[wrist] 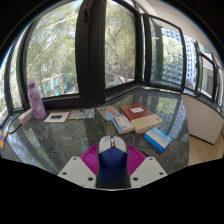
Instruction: Arrange mouse
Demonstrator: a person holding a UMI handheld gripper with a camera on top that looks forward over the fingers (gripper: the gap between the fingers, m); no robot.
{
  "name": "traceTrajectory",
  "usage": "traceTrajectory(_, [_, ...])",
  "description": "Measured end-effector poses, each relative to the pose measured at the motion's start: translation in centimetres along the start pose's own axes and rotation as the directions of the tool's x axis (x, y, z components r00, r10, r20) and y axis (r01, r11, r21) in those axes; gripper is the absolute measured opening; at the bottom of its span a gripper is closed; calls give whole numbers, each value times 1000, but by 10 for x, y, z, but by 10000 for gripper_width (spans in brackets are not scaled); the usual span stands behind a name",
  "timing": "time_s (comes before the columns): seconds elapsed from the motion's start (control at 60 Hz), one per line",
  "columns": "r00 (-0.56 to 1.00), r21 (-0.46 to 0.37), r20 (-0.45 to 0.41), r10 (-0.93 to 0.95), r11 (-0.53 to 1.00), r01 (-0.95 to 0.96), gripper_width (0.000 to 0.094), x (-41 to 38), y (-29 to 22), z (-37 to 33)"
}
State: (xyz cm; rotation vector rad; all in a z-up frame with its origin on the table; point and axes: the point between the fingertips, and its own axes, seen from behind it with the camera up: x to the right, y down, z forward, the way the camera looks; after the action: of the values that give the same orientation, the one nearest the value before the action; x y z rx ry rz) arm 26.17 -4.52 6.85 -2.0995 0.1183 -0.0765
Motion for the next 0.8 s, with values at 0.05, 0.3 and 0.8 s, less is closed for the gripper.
traceTrajectory(0.05, [1000,-40,-14,-12,999,12,336,12,27,14])
traceTrajectory(0.3, [1000,-150,-9,19,988,-21,505,29,80,26])
traceTrajectory(0.8, [997,21,-54,-54,998,55,853,17,24,-147])
